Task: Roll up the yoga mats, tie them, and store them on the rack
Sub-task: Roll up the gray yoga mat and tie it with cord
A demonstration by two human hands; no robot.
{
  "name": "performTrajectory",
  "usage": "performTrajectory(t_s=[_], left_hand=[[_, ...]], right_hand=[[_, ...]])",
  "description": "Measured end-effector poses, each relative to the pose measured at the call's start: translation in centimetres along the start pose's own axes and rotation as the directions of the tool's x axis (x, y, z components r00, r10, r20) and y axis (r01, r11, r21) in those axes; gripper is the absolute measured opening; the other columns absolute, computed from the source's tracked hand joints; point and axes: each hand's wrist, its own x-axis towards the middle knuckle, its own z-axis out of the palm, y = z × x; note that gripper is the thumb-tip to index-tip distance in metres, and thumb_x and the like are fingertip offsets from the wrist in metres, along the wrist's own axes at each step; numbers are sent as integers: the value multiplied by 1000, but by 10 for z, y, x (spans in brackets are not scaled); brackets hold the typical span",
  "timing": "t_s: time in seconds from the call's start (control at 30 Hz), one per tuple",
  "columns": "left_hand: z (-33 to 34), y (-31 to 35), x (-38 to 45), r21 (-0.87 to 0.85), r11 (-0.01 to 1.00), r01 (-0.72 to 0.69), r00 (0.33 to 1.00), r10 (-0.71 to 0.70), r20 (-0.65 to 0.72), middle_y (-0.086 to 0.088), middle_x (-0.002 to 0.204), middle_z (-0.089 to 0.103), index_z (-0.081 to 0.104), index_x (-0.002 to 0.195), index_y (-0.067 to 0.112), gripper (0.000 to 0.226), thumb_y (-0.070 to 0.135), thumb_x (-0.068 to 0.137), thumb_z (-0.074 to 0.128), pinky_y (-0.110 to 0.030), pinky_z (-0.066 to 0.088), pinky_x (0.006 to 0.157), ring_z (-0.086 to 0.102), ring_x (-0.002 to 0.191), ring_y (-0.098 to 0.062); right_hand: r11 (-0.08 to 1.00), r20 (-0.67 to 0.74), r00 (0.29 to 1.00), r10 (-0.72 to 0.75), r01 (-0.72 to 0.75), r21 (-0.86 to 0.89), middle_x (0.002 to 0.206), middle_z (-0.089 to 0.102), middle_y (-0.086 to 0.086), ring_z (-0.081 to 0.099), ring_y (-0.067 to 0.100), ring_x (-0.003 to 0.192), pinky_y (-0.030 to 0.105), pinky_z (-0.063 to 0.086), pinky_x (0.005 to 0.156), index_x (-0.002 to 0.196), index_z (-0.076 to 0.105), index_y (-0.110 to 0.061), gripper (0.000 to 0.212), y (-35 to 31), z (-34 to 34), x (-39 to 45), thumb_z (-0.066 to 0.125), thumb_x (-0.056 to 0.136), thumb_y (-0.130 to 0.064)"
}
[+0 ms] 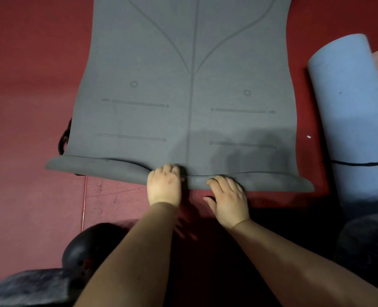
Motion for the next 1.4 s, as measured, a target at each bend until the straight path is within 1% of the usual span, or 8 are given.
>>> performTrajectory(t_s=[0.1, 0.27, 0.43, 0.57, 0.73, 0.97, 1.17, 1.4], left_hand=[[15, -2, -18, -107, 994, -14, 995, 3, -102, -7, 72, 58, 65, 72, 10, 25, 29, 80, 49, -36, 34, 62, 55, 62, -29], [29, -25, -36, -146, 961, -235, 947, 192, -258, -12, 99, 66, 67, 101, 4, 38, 27, 80, 45, -32, 36, 82, 53, 90, -27], [26, -28, -18, -227, 958, -173, 974, 131, -186, -8, 93, 65, 66, 100, 8, 33, 30, 81, 50, -31, 38, 78, 58, 84, -28], [10, -38, 12, -229, 942, -244, 970, 240, -48, -7, 85, 70, 72, 93, 9, 40, 40, 84, 47, -32, 46, 76, 65, 75, -27], [-16, -33, 49, -351, 932, -90, 976, 152, 155, -7, 108, 66, 65, 108, 16, 27, 30, 85, 66, -29, 40, 89, 58, 105, -28], [-11, -12, 43, -112, 986, -122, 991, 114, -77, -11, 71, 56, 66, 71, 10, 19, 19, 64, 80, -37, 43, 54, 55, 62, -33], [5, -16, 13, -129, 979, -156, 986, 146, -83, -9, 87, 63, 69, 95, 8, 45, 43, 79, 45, -34, 46, 57, 56, 65, -30], [-7, -27, 49, -301, 948, -107, 992, 122, 33, -8, 105, 61, 67, 105, 14, 36, 34, 77, 74, -36, 39, 88, 53, 94, -33]], right_hand=[[997, 15, 997, 79, -79, 9, 83, 60, 1, 58, 24, 77, 31, 35, 74, 86, 62, -17, 46, -6, -1, 14, 88, 50, -32], [999, -35, 999, 26, -25, 32, 77, 59, -2, 59, 23, 73, 29, 34, 74, 81, 62, -17, 41, -2, 0, 21, 88, 51, -26], [994, -123, 988, -98, 102, 31, 72, 61, -5, 61, 20, 68, 27, 35, 71, 83, 65, -19, 20, 15, 0, 31, 64, 76, -38], [997, -26, 999, -42, 44, 64, 68, 63, -8, 62, 17, 65, 25, 39, 66, 80, 66, -22, 29, 15, -9, 45, 45, 81, -42], [982, 127, 991, 34, -57, 181, 88, 70, -1, 64, 23, 89, 30, 44, 74, 95, 67, -18, 22, 19, -25, 67, 59, 89, -37], [910, 221, 969, 112, -190, 368, 87, 56, -3, 54, 17, 87, 29, 43, 80, 91, 67, -17, 20, 29, -27, 88, 71, 81, -34], [917, 401, 915, 49, -200, 345, 75, 46, -11, 48, 11, 79, 26, 37, 71, 91, 64, -19, 22, 32, -37, 107, 72, 80, -36], [997, -161, 985, -60, 65, 30, 70, 55, 1, 56, 26, 68, 31, 31, 69, 70, 61, -18, 24, 14, -17, 73, 75, 69, -38]])
